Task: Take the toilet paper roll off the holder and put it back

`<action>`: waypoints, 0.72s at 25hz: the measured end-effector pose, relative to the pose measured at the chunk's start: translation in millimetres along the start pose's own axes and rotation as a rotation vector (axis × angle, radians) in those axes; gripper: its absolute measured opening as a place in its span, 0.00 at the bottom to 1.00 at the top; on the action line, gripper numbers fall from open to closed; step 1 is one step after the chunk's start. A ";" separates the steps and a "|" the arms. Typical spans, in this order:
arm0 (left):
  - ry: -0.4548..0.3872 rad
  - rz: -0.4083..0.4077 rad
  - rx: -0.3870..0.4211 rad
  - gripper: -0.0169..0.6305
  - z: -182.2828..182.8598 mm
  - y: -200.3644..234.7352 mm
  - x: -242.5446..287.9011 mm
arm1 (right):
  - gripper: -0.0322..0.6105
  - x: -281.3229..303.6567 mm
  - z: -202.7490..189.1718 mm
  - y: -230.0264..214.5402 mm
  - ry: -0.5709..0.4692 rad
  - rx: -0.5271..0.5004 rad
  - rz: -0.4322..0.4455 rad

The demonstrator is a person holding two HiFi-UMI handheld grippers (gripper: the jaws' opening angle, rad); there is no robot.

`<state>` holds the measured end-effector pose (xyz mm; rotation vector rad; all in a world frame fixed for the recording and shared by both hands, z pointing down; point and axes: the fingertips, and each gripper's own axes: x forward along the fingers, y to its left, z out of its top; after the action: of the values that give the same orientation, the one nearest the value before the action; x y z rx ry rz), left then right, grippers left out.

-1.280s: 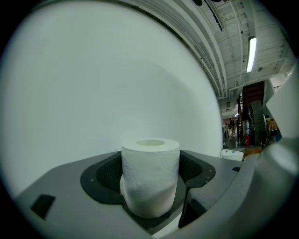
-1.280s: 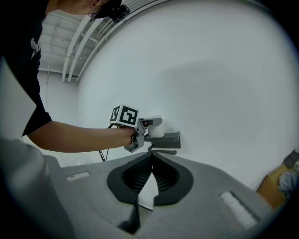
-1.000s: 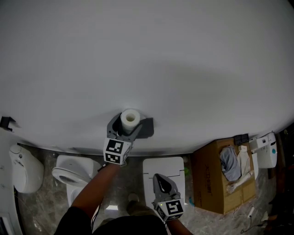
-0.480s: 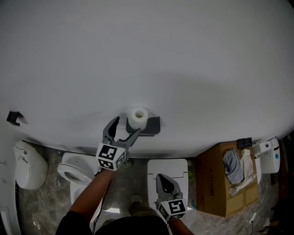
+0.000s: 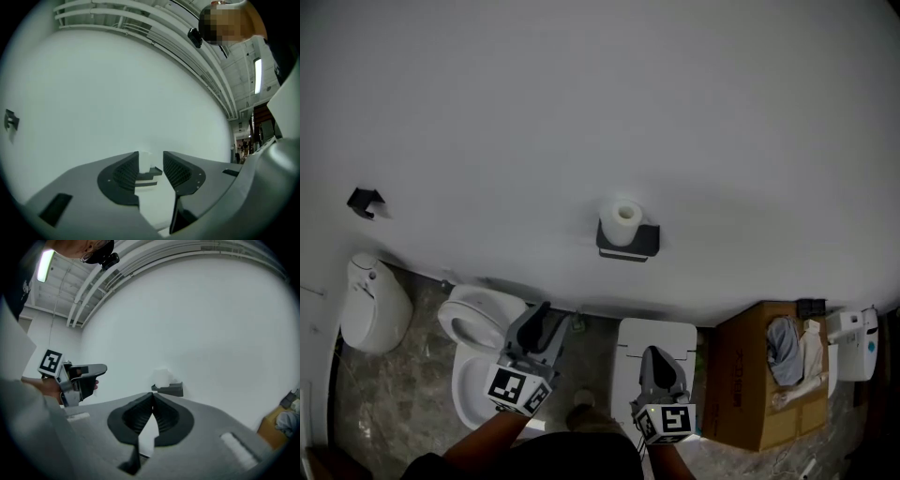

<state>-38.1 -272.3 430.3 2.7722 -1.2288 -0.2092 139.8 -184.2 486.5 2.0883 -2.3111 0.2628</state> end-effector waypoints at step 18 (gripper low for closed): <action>0.083 0.104 0.071 0.05 -27.3 -1.1 -119.2 | 0.05 -20.8 -16.4 59.0 0.038 -0.051 0.028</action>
<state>-112.0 -182.1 467.0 2.7351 -1.3805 -0.0428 82.0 -155.9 493.3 2.0110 -2.3018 0.2391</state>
